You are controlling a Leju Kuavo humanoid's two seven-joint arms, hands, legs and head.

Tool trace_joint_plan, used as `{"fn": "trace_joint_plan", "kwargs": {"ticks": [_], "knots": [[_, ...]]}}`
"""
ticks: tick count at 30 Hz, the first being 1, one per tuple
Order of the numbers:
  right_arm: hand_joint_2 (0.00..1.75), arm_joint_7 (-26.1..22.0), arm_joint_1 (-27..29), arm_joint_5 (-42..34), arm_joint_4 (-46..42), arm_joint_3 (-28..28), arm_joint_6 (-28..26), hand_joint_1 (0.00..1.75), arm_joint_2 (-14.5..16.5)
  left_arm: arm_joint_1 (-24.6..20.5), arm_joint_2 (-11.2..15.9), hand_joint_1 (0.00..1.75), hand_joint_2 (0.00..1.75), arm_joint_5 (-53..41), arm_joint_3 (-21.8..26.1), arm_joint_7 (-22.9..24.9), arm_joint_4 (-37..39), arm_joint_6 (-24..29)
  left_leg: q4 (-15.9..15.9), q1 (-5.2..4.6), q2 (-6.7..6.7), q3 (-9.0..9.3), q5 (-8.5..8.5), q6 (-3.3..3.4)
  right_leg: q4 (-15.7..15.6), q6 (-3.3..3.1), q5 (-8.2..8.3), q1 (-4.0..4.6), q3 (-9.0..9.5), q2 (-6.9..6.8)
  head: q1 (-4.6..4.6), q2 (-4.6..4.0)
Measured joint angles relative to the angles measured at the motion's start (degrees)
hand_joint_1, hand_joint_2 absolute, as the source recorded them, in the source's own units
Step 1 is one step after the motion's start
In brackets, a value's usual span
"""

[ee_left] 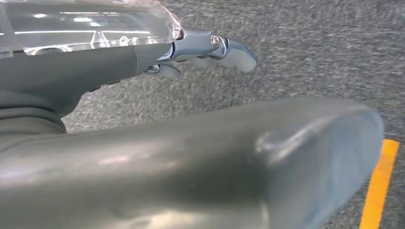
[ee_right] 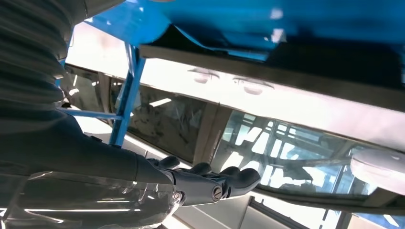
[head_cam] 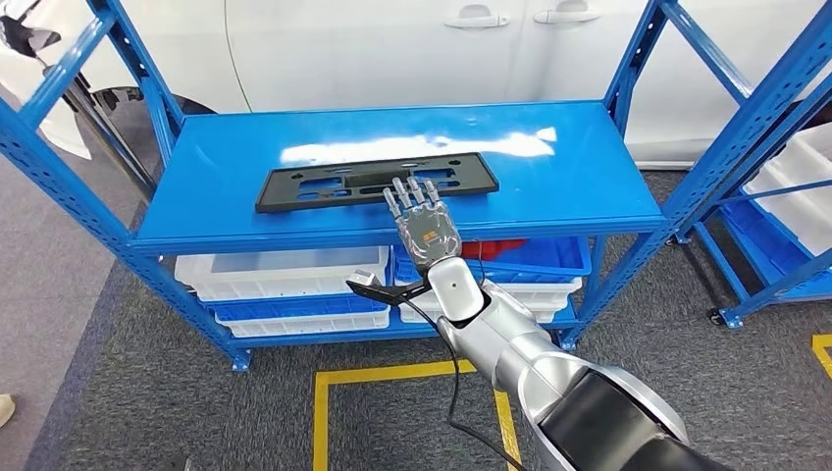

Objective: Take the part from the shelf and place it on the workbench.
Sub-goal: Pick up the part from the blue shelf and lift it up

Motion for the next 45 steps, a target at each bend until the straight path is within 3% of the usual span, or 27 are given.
{"fn": "trace_joint_plan", "kwargs": {"ticks": [4, 6, 9, 10, 11, 12, 14, 15, 16, 18, 21, 22, 25, 26, 27, 29, 30, 32, 36, 38, 40, 41, 42, 44, 45], "knots": [[1.75, -0.2, 0.0, 0.2, 0.0, 0.0, 0.0, 0.00, 0.1, 0.0, 0.0, 0.00, 0.00, 0.1, 0.0, -0.1, 0.0, 0.0, -1.6, -0.14, -0.27, 0.82, -0.63, 1.81, 0.5, 1.01, -0.87, 0.16, -0.05, 0.05, 0.02, 0.00], [1.75, -0.4, -0.1, 0.4, -0.1, 0.0, -0.1, 0.00, 0.1, 0.0, 0.0, 0.00, 0.00, 0.1, 0.0, -0.1, 0.0, 0.0, -1.8, 0.02, -0.37, 1.25, -0.86, 2.50, 3.1, 1.56, -2.45, 0.01, -1.10, 0.08, 0.02, -0.01], [1.75, -0.5, 0.1, 0.6, 0.0, 0.0, -0.1, 0.00, 0.1, -0.1, 0.0, 0.00, 0.00, 0.2, 0.0, -0.2, 0.0, 0.0, -1.8, -0.06, -0.49, 1.80, -1.48, 3.05, 14.1, 2.13, -6.49, -0.23, -7.35, 0.18, 0.02, -0.01], [1.75, -0.7, 0.3, 0.7, 0.0, 0.0, -0.2, 0.00, 0.1, -0.1, 0.0, 0.00, 0.00, 0.3, 0.0, -0.2, 0.0, 0.0, -1.8, -0.12, -0.58, 2.03, -1.72, 3.09, 16.7, 2.11, -6.71, -0.25, -9.25, 0.19, 0.01, 0.00], [1.75, -0.9, 0.5, 0.8, 0.0, 0.0, -0.2, 0.00, 0.1, -0.1, 0.0, 0.00, 0.00, 0.3, 0.1, -0.2, 0.0, 0.0, -1.8, -0.19, -0.70, 2.35, -1.98, 3.09, 17.1, 1.94, -5.69, -0.23, -10.13, 0.21, 0.01, 0.00], [1.75, -1.2, 0.6, 0.9, 0.0, 0.0, -0.3, 0.00, 0.2, 0.0, 0.0, 0.00, 0.00, 0.4, 0.1, -0.3, 0.0, 0.0, -1.8, -0.29, -0.82, 2.80, -2.28, 3.08, 15.2, 1.60, -3.56, -0.14, -9.83, 0.24, 0.01, 0.01], [1.75, -1.5, 0.6, 0.9, 0.0, 0.0, -0.3, 0.00, 0.3, 0.0, -0.1, 0.00, 0.00, 0.5, 0.1, -0.4, 0.1, 0.0, -1.9, -0.49, -1.00, 3.85, -2.97, 3.01, 7.3, 0.38, 1.56, 0.26, -6.91, 0.41, -0.01, 0.00], [1.75, -1.6, 0.5, 1.0, 0.0, 0.0, -0.4, 0.00, 0.4, -0.1, -0.2, 0.00, 0.00, 0.5, 0.1, -0.5, 0.1, 0.0, -2.0, -0.53, -1.06, 4.20, -3.24, 2.87, 4.0, -0.27, 3.05, 0.54, -5.49, 0.47, -0.01, 0.00], [1.75, -1.7, 0.4, 1.2, 0.0, 0.0, -0.5, 0.00, 0.6, -0.1, -0.3, 0.00, 0.00, 0.5, 0.1, -0.6, 0.1, 0.0, -2.1, -0.48, -1.08, 4.38, -3.43, 2.65, 1.8, -0.79, 3.57, 0.82, -4.54, 0.51, -0.02, 0.00], [1.75, -1.9, 0.3, 1.5, -0.1, 0.0, -0.5, 0.00, 0.8, -0.2, -0.3, 0.00, 0.00, 0.6, 0.2, -0.6, 0.2, 0.0, -2.5, -0.31, -1.08, 4.54, -3.64, 2.01, 0.4, -1.25, 3.08, 1.15, -3.95, 0.54, -0.01, 0.01], [1.75, -2.2, 0.2, 1.6, -0.2, 0.0, -0.6, 0.00, 1.5, -0.1, -0.3, 0.00, 0.00, 0.6, 0.2, -0.7, 0.2, 0.0, -1.3, -0.37, -0.85, 4.43, -4.71, 1.23, -1.7, -1.15, 3.01, 0.45, -2.03, 0.54, -0.01, 0.01], [1.75, -2.3, 0.2, 1.7, -0.2, -0.1, -0.6, 0.00, 1.8, -0.1, -0.3, 0.00, 0.00, 0.6, 0.2, -0.7, 0.2, 0.0, 1.1, -0.37, -0.79, 3.24, -5.74, 1.05, -2.3, -1.13, 2.91, 0.22, -1.25, 0.51, -0.02, 0.01], [1.75, -2.5, 0.5, 1.8, -0.2, -0.1, -0.5, 0.00, 2.3, 0.1, -0.3, 0.00, 0.00, 0.6, 0.3, -0.7, 0.2, 0.1, 11.3, -0.15, -0.79, -3.14, -8.54, 0.36, -2.4, -1.36, 1.81, 0.28, 0.09, 0.52, -0.03, 0.01], [1.75, -2.5, 0.7, 1.8, -0.2, -0.1, -0.5, 0.00, 2.3, 0.1, -0.3, 0.00, 0.00, 0.6, 0.4, -0.7, 0.2, 0.1, 12.5, -0.06, -0.79, -4.43, -7.87, 0.15, -2.2, -1.31, 1.34, 0.26, 0.50, 0.55, -0.03, 0.00], [1.75, -2.5, 0.8, 1.8, -0.2, -0.1, -0.5, 0.00, 2.3, 0.2, -0.2, 0.00, 0.00, 0.6, 0.4, -0.7, 0.2, 0.1, 11.2, 0.04, -0.77, -4.57, -5.98, -0.02, -2.0, -1.18, 0.80, 0.18, 0.94, 0.59, -0.03, 0.00], [1.75, -2.5, 0.9, 1.8, -0.2, -0.1, -0.4, 0.00, 2.4, 0.2, -0.2, 0.00, 0.00, 0.6, 0.5, -0.7, 0.2, 0.2, 4.4, 0.25, -0.66, -2.39, -1.01, -0.24, -1.3, -0.71, -0.54, 0.03, 1.78, 0.66, -0.03, 0.00], [1.75, -2.5, 0.9, 1.8, -0.2, -0.1, -0.4, 0.00, 2.4, 0.2, -0.2, 0.00, 0.00, 0.6, 0.5, -0.7, 0.2, 0.2, 1.0, 0.23, -0.64, -1.04, 0.41, -0.16, -0.8, -0.38, -1.17, 0.08, 1.97, 0.71, -0.03, 0.00], [1.75, -2.6, 0.9, 1.8, -0.2, -0.2, -0.4, 0.00, 2.5, 0.2, -0.3, 0.00, 0.00, 0.6, 0.5, -0.7, 0.2, 0.1, -1.6, 0.10, -0.66, 0.14, 0.47, 0.57, -0.3, 0.17, -1.88, 0.29, 1.89, 0.80, -0.02, 0.00], [1.75, -2.7, 0.8, 1.8, -0.2, -0.3, -0.4, 0.00, 2.5, 0.2, -0.3, 0.00, 0.00, 0.5, 0.6, -0.7, 0.2, 0.2, -2.1, 0.21, -0.80, 0.76, -0.36, 2.16, 1.2, 1.28, -3.32, 0.20, 1.36, 0.77, 0.01, 0.00], [1.75, -2.7, 0.8, 1.8, -0.2, -0.4, -0.4, 0.00, 2.5, 0.1, -0.3, 0.00, 0.00, 0.5, 0.6, -0.7, 0.2, 0.2, -2.2, 0.32, -0.82, 1.38, -0.83, 2.68, 7.4, 1.85, -5.74, -0.08, -1.91, 0.74, 0.01, -0.01], [1.75, -2.8, 1.1, 1.8, -0.2, -0.5, -0.4, 0.00, 2.5, 0.1, -0.3, 0.00, 0.00, 0.6, 0.6, -0.7, 0.2, 0.2, -2.2, 0.29, -0.85, 1.95, -1.41, 2.83, 15.0, 2.15, -7.62, -0.34, -6.94, 0.74, 0.01, 0.00], [1.75, -2.9, 1.2, 1.9, -0.1, -0.5, -0.3, 0.00, 2.5, 0.2, -0.3, 0.00, 0.00, 0.6, 0.6, -0.7, 0.2, 0.2, -2.2, 0.29, -0.90, 2.34, -1.75, 2.80, 16.8, 2.19, -7.13, -0.41, -8.67, 0.74, 0.01, 0.00], [1.75, -3.0, 1.4, 1.9, -0.1, -0.5, -0.3, 0.00, 2.5, 0.3, -0.3, 0.00, 0.00, 0.6, 0.6, -0.7, 0.2, 0.2, -2.2, 0.29, -0.96, 2.83, -2.11, 2.74, 16.3, 2.12, -5.38, -0.45, -9.30, 0.73, 0.01, 0.00], [1.75, -3.2, 1.4, 2.0, -0.1, -0.5, -0.3, 0.00, 2.5, 0.3, -0.3, 0.00, 0.00, 0.6, 0.6, -0.8, 0.2, 0.2, -2.3, 0.30, -1.10, 4.05, -2.97, 2.49, 9.3, 1.63, 0.44, -0.39, -7.60, 0.74, 0.01, 0.00], [1.75, -3.2, 1.3, 2.2, 0.0, -0.5, -0.2, 0.00, 2.5, 0.3, -0.3, 0.00, 0.00, 0.7, 0.7, -0.9, 0.2, 0.2, -2.3, 0.21, -1.15, 4.57, -3.38, 2.26, 5.7, 1.30, 2.58, -0.19, -6.26, 0.76, 0.01, 0.01]]}}
